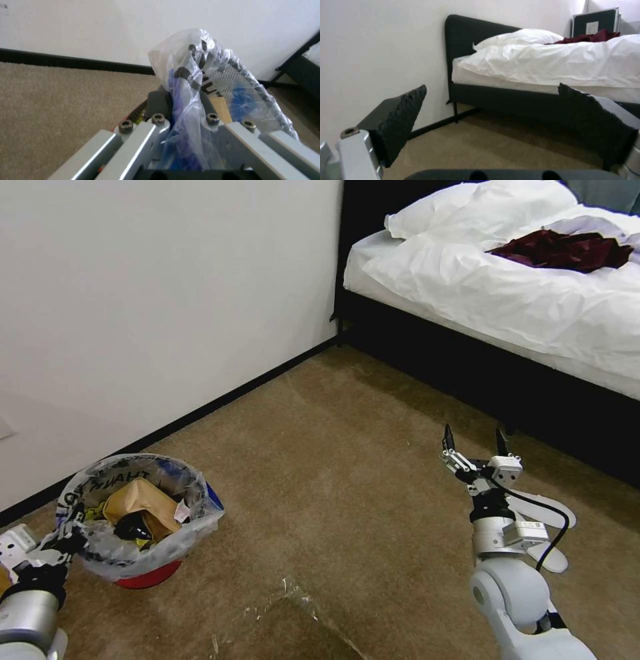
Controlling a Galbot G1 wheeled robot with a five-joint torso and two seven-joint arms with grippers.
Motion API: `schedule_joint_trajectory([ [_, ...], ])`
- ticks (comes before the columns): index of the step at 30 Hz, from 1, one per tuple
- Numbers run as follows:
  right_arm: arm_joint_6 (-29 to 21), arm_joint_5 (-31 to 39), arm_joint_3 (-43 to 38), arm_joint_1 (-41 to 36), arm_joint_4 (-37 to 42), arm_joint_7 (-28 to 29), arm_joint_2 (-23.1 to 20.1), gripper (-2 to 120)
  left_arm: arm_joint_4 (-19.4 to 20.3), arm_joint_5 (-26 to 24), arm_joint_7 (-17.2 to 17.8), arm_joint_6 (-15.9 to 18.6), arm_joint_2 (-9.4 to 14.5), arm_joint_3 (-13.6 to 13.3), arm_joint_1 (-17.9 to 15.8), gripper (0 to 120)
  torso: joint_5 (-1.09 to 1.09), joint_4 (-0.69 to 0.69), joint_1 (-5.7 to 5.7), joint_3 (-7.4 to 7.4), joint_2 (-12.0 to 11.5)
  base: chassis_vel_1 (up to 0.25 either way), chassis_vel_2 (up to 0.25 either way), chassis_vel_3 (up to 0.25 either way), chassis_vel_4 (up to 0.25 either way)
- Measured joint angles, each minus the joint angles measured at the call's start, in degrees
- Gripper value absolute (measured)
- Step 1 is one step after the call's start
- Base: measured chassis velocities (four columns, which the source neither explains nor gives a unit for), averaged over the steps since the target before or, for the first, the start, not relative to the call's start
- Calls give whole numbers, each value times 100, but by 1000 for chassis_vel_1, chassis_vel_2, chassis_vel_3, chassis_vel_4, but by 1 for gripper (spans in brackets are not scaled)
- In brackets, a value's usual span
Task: Pick up the trash bin and place the garbage on the floor into it.
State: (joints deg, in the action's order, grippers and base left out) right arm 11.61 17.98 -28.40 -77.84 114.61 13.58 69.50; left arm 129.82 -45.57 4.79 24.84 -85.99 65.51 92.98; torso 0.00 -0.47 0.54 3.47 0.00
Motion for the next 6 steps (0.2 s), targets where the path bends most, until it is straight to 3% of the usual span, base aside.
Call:
schedule_joint_trajectory([
  [6,-3,26,-11,10,-9,0,-24,100,-57,21,10,-10,7,-20,-44,4,0,0,0,0,0,0,0,0,0],
])
